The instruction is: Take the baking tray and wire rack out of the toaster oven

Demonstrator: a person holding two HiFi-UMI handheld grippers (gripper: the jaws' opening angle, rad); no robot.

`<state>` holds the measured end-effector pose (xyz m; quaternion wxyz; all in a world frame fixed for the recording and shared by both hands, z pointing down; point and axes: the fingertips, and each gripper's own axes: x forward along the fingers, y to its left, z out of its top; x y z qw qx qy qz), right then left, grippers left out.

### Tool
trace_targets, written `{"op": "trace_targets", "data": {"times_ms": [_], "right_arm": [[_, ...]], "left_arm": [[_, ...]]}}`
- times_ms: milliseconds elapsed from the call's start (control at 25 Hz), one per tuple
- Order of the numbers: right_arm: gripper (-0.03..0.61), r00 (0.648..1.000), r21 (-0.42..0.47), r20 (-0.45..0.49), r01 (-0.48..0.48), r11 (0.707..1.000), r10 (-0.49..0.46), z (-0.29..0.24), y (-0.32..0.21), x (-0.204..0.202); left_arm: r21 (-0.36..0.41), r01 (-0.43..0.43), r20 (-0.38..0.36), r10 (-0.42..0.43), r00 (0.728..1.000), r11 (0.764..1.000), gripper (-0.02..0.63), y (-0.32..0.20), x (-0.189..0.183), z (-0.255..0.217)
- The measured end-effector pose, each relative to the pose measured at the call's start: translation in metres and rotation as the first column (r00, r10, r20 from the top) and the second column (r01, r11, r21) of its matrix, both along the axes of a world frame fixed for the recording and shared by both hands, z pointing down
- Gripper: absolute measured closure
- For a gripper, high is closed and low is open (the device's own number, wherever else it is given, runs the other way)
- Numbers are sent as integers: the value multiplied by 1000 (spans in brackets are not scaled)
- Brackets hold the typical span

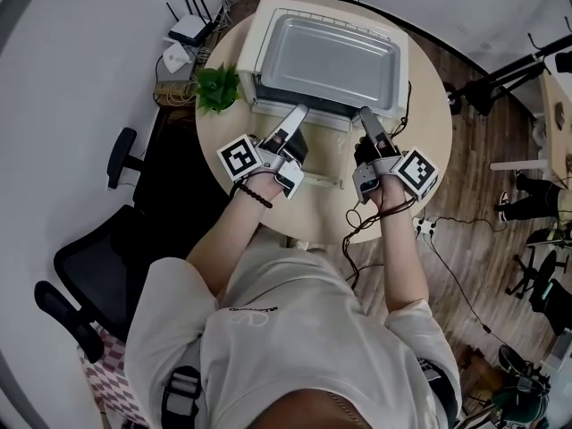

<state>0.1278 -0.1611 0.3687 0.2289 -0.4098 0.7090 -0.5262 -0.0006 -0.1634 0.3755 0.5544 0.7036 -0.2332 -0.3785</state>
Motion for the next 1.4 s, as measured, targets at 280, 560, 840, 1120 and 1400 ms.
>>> {"op": "trace_targets", "data": {"times_ms": [280, 560, 840, 1120, 1400], "right_arm": [[401, 966, 154, -256, 7, 988, 33, -3, 47, 14], [582, 771, 456, -567, 2, 890, 289, -50, 79, 61], [583, 463, 585, -741, 93, 805, 485, -95, 117, 106], [583, 416, 603, -744, 81, 794, 523, -99, 163, 134], [583, 439, 584, -746, 73, 808, 500, -88, 189, 147]], "left_arm": [[87, -34, 146, 21, 989, 996, 373, 24, -1, 5], [485, -144, 627, -229, 745, 862, 611, 57, -13, -21], [701, -269, 710, -612, 348, 661, 611, 98, -30, -77], [755, -204, 654, -736, 175, 623, 611, 135, -70, -108], [725, -84, 685, -704, 185, 684, 611, 161, -78, -89]]}}
